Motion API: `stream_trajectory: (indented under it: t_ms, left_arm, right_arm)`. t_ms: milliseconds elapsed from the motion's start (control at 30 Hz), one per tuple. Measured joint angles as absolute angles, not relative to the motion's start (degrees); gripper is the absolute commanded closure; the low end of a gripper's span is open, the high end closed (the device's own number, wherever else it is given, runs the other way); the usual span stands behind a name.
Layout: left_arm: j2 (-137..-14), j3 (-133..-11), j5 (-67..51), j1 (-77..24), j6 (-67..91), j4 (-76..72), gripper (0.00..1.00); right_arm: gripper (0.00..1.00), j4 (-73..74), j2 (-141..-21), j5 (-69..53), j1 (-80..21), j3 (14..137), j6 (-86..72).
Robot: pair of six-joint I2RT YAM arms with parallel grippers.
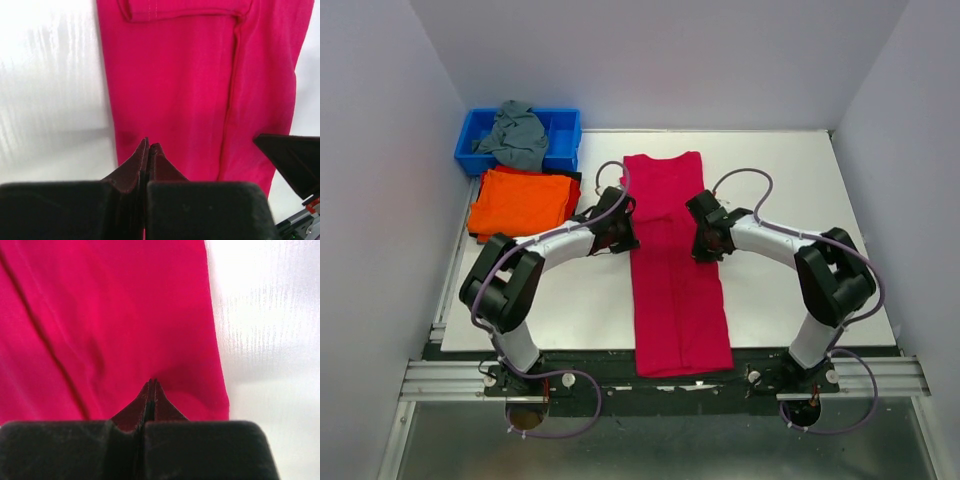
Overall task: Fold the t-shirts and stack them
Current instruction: Rotate the tshirt 90 degrees
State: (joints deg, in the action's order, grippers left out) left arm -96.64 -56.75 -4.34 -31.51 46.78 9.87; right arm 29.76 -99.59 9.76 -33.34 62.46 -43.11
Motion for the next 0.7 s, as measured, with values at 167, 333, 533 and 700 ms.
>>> stream_trajectory:
  t_ms: [167,333,533,700]
  left_arm:
    - [-101.47,-60.05,-3.75,-31.64,46.76,9.82,1.0]
    - [-105.41,-62.96,-2.74,-31.55,46.76,11.07,1.0]
    - [-109.27,-68.14,-2.63,-30.87,46.3,12.43,1.0]
    - [-113.25,-73.49,-3.88,-28.8,45.84,13.1,1.0]
  right_arm:
    - [0.99,29.63,-101.58,9.69,-33.32,62.54,-43.53]
    - [0.99,29.67,-102.3,9.52,-33.23,63.29,-43.72]
    - [0.99,29.82,-105.34,8.36,-32.36,66.96,-43.88]
    - [0.99,29.82,-108.49,6.59,-30.59,70.87,-43.9]
